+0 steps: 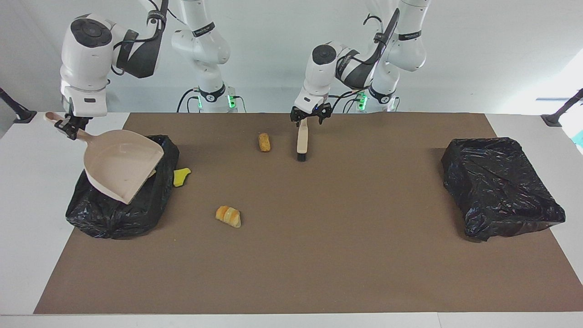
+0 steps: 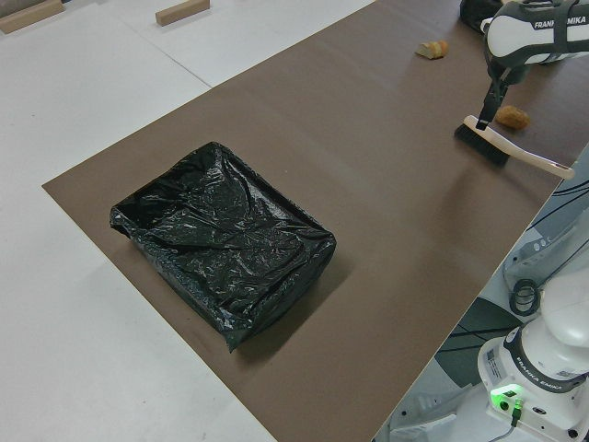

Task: Sweep and dump trash in bin
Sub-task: 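Bring the emptied dustpan back toward the table center with the right gripper, then lower the dustpan onto the table and open the right gripper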

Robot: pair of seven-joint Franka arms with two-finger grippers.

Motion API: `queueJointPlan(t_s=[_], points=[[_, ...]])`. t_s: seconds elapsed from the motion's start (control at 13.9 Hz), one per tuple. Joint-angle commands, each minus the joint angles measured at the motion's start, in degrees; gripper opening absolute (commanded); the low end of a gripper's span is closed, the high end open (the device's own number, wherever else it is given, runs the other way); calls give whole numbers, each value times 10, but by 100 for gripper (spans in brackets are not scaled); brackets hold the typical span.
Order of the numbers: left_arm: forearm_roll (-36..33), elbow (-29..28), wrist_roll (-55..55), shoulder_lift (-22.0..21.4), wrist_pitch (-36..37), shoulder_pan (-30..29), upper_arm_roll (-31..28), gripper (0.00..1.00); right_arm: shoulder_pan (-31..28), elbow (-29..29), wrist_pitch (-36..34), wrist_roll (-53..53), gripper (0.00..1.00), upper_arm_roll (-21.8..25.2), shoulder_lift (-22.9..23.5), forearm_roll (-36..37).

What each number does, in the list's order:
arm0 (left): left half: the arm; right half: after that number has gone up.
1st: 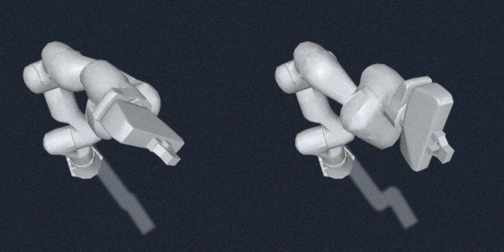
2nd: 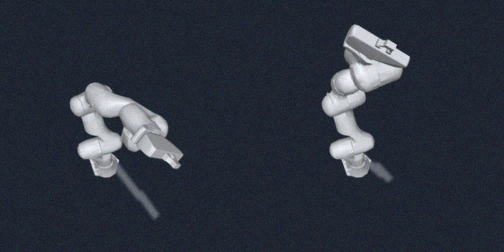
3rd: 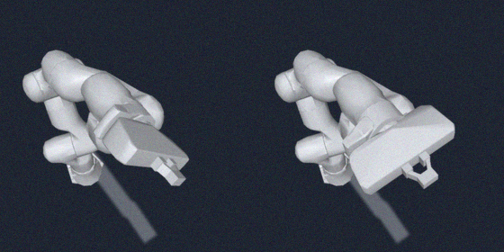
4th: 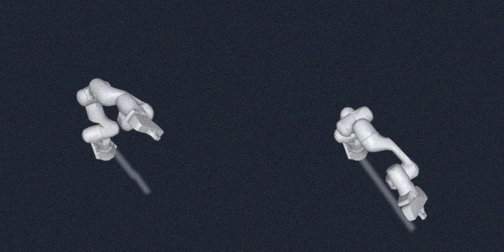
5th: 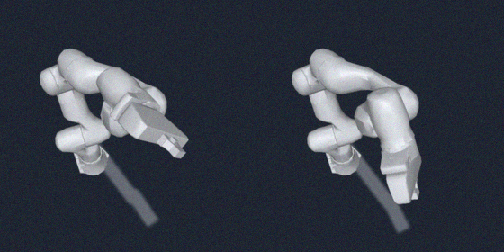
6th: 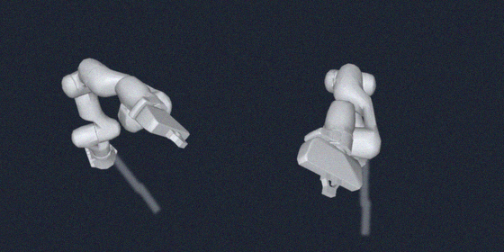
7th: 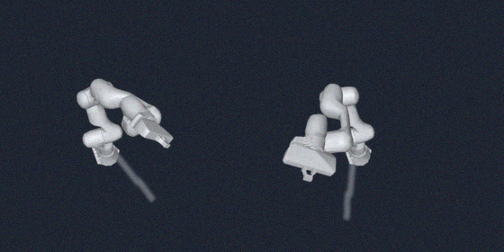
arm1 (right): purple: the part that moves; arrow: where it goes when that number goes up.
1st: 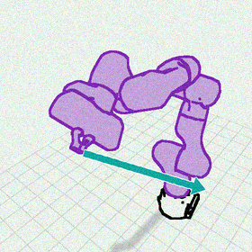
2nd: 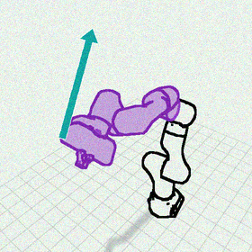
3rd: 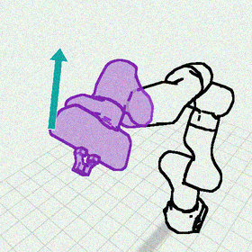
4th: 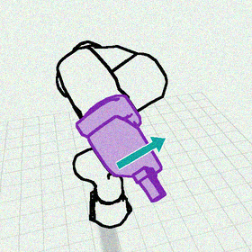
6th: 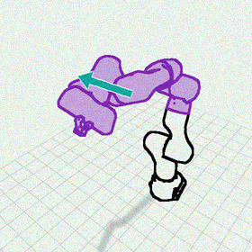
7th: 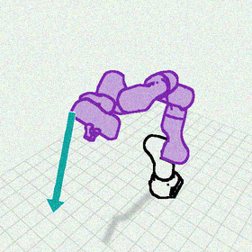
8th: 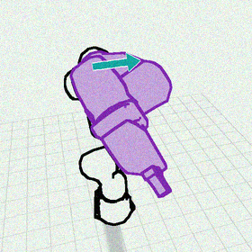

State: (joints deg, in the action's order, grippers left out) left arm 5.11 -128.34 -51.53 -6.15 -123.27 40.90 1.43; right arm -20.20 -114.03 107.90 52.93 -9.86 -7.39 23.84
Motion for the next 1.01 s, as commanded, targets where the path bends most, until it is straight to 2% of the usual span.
queueJointPlan(t_s=[0.0, 0.22, 0.36, 0.57, 0.72, 0.93], points=[[-25, 58, 43, -7, 71, -55, 4, 100, 8, 0, -49, -139, 0, -23, -10, -64], [-26, 111, 159, -11, 151, -131, 4, 100, 59, 1, -109, -335, 0, -31, -17, -143], [-26, 115, 224, -20, 162, -176, 4, 100, 105, -1, -115, -425, 0, -31, -7, -181], [-26, 115, 300, -26, 172, -232, 4, 100, 181, 4, -98, -573, 0, -31, 27, -238], [-26, 116, 355, -32, 174, -269, 4, 100, 229, 8, -59, -670, 0, -31, 56, -271], [-26, 141, 403, -32, 175, -303, 4, 100, 299, 39, -8, -778, 0, -31, 109, -283]])
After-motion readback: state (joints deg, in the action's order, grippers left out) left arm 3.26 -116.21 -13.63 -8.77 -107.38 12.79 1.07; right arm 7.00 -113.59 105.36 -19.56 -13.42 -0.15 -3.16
